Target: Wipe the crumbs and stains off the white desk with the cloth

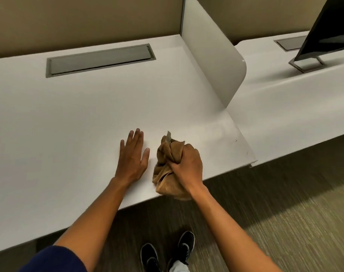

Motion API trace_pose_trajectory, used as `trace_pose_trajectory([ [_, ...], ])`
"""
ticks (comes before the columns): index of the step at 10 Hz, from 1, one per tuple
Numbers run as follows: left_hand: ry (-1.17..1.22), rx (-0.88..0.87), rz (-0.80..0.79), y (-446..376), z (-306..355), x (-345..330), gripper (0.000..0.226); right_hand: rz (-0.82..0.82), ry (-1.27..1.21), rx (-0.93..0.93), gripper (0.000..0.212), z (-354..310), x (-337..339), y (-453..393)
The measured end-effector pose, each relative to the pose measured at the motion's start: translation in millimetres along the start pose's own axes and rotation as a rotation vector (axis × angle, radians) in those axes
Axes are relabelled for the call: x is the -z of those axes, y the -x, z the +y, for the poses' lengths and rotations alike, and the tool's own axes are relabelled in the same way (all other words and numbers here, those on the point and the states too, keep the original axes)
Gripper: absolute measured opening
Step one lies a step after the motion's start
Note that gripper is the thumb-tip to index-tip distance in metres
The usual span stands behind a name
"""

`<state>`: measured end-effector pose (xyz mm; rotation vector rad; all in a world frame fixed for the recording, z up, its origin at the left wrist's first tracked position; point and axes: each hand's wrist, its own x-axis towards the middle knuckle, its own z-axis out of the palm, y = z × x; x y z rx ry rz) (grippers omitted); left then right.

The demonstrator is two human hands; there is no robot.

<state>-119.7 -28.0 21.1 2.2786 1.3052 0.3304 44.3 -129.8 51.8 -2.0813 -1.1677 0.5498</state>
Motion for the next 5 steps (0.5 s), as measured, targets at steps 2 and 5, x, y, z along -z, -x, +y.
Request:
trace_pose_trajectory([
  [2,-0.159,0.051,0.083,23,-23,51,0.075,0.072,0.058,0.182,0.047,-60,2,-47],
  [5,-0.267,0.056,0.236,25,-28,114,0.079,-0.189,0.522,0.289,0.079,-83,-24,-51],
])
